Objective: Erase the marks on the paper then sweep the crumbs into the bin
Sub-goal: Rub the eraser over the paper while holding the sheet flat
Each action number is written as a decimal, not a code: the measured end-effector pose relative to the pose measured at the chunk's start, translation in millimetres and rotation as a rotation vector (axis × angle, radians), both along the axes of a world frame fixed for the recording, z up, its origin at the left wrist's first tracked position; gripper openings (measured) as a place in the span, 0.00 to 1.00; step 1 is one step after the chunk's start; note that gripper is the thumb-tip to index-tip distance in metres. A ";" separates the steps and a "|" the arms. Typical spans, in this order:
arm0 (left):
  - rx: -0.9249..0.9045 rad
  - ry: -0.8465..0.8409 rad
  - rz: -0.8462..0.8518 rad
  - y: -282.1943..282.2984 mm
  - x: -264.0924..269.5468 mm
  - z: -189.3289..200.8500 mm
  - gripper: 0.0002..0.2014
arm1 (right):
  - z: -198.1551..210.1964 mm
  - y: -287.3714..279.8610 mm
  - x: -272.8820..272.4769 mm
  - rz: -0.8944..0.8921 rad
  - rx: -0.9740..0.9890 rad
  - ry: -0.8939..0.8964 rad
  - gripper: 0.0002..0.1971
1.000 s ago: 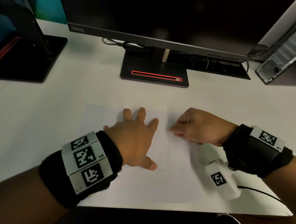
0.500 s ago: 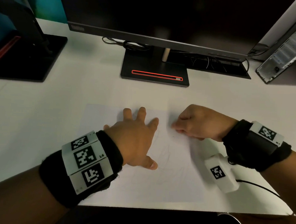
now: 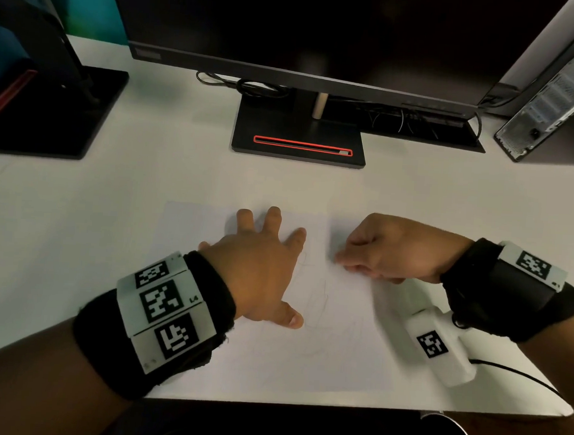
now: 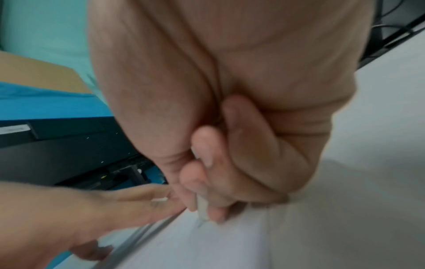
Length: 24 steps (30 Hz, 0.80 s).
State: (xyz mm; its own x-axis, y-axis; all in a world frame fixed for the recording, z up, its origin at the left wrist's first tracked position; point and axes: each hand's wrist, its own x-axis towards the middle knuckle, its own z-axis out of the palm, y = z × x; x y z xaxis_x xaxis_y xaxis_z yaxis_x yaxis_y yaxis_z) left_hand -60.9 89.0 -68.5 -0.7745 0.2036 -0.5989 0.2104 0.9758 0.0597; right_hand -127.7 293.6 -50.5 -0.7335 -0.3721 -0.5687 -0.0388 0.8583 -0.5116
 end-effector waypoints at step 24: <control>-0.021 0.004 -0.023 0.5 -0.1 1.5 0.60 | 0.4 -25.0 -0.8 0.013 -0.025 -0.032 0.20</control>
